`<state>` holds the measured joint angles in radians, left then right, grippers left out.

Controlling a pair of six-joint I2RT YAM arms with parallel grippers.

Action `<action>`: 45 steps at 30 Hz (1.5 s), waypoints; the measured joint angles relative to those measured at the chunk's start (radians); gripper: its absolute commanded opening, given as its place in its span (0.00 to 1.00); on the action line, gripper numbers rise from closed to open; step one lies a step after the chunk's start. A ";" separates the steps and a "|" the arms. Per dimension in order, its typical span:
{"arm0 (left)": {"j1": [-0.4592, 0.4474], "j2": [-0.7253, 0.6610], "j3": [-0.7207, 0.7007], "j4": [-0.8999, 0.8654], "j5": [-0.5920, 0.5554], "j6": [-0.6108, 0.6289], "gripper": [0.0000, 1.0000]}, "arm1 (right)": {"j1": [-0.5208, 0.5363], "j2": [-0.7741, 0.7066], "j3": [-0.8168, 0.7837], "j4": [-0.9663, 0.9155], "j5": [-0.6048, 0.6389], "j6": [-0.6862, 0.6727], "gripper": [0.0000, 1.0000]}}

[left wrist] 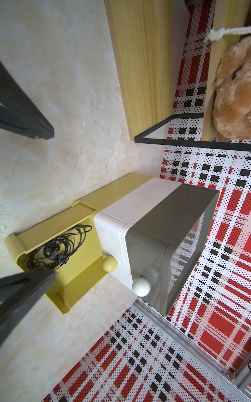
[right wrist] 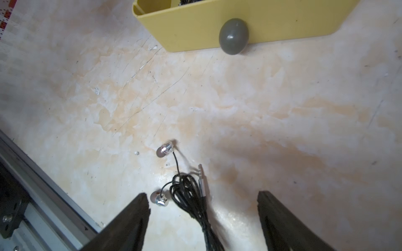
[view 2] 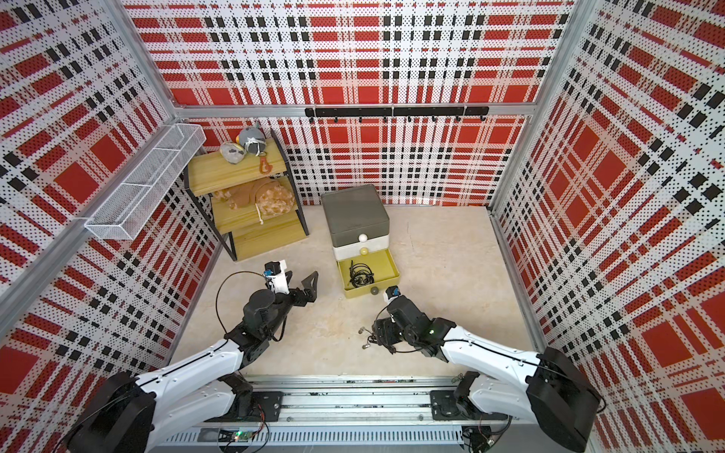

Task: Place the wired earphones into the drawer by color
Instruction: Pick up the wired earphones from the center of the board.

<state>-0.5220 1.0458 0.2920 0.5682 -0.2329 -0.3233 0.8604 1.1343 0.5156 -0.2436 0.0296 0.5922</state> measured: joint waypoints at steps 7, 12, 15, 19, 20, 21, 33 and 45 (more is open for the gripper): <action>0.000 0.006 0.000 0.000 0.000 0.000 0.99 | 0.010 0.047 -0.001 0.010 -0.052 -0.004 0.63; 0.000 0.006 0.000 0.000 0.000 0.000 0.99 | 0.024 0.108 -0.001 0.013 -0.076 -0.016 0.54; 0.003 0.006 0.000 0.000 0.000 0.002 0.99 | 0.032 0.146 0.000 0.013 -0.080 -0.031 0.51; 0.005 0.006 0.000 0.000 0.000 0.003 0.99 | 0.037 0.186 0.022 0.013 -0.083 -0.053 0.44; 0.005 0.006 0.000 0.000 0.000 0.003 0.99 | 0.039 0.192 0.028 0.013 -0.083 -0.055 0.42; 0.005 0.006 0.000 0.000 0.000 0.003 0.99 | 0.040 0.196 0.033 0.014 -0.083 -0.056 0.41; 0.006 0.006 0.000 0.000 0.000 0.003 0.99 | 0.043 0.217 0.049 0.027 -0.077 -0.072 0.10; 0.006 0.001 -0.002 0.001 0.000 0.005 0.99 | 0.047 0.133 0.050 0.018 -0.029 -0.066 0.01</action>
<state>-0.5163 1.0466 0.2905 0.5690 -0.2329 -0.3187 0.9073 1.2675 0.5652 -0.2256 0.0006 0.5262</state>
